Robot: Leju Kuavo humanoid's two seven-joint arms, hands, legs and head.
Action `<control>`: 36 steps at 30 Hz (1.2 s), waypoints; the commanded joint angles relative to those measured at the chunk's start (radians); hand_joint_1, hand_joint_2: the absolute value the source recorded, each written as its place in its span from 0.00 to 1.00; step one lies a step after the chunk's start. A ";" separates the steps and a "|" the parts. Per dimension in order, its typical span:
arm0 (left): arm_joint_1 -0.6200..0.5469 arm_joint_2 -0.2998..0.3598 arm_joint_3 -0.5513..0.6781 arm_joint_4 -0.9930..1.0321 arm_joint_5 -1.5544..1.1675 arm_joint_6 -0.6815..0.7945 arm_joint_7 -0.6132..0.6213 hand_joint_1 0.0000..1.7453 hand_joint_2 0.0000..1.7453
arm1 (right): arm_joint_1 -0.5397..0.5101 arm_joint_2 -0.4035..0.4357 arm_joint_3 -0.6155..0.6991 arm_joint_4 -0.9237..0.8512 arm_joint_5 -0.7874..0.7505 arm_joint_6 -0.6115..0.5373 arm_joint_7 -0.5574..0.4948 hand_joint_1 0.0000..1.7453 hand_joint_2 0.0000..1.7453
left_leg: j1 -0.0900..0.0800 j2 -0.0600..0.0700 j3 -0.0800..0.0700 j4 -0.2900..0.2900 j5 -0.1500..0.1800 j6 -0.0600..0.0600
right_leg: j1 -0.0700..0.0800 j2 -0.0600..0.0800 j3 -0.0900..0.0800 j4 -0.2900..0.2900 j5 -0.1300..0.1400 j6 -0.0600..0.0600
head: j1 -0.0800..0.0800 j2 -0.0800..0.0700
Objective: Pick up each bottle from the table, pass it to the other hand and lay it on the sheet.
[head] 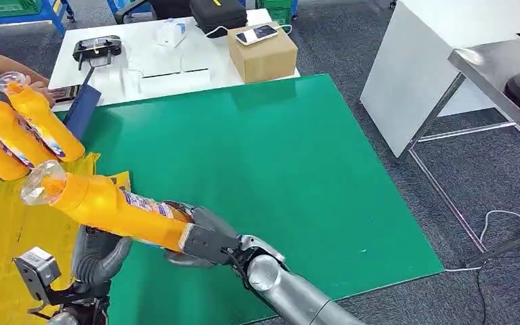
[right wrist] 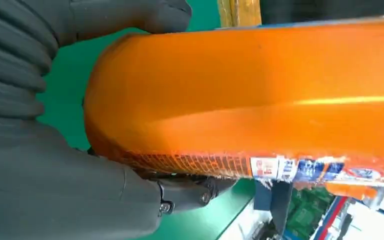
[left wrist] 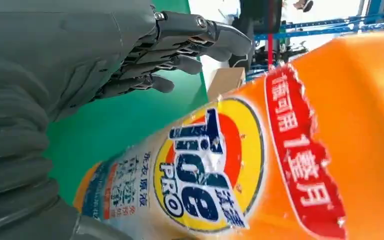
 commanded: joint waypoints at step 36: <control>-0.056 0.072 -0.132 0.093 -0.056 -0.082 -0.001 1.00 1.00 | -0.050 0.053 0.149 0.248 0.023 -0.004 -0.030 1.00 1.00 | 0.001 -0.006 0.000 0.000 0.000 -0.001 | 0.000 0.001 0.001 -0.001 0.000 -0.002 | 0.000 0.000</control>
